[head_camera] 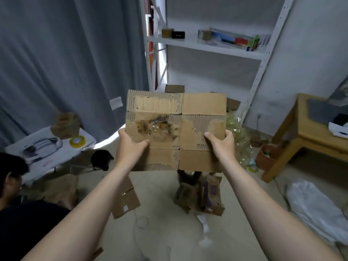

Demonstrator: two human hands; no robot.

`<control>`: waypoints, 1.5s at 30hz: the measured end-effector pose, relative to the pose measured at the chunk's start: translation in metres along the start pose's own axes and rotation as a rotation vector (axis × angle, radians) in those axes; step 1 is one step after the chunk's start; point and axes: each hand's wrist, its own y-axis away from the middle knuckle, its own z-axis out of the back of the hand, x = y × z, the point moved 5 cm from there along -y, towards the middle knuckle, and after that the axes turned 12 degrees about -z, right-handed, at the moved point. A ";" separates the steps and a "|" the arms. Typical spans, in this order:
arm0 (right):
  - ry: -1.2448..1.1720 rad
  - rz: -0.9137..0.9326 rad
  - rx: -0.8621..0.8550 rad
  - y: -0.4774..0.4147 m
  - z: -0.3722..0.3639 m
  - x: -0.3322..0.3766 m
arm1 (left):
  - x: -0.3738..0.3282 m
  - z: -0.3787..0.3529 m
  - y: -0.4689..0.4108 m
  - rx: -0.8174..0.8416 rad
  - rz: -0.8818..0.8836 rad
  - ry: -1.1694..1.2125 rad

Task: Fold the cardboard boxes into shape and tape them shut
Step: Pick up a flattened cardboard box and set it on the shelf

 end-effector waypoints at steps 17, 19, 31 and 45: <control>-0.015 -0.057 -0.091 -0.199 -0.246 0.106 | 0.092 -0.010 -0.374 0.131 -0.015 0.039; -0.033 -0.064 -0.101 -0.236 -0.269 0.112 | 0.105 -0.024 -0.418 0.138 -0.031 0.023; -0.085 -0.137 -0.119 -0.555 -0.451 0.187 | 0.169 -0.146 -0.742 0.148 -0.053 -0.010; -0.042 -0.078 -0.115 -0.768 -0.612 0.273 | 0.248 -0.208 -1.039 0.206 -0.053 -0.016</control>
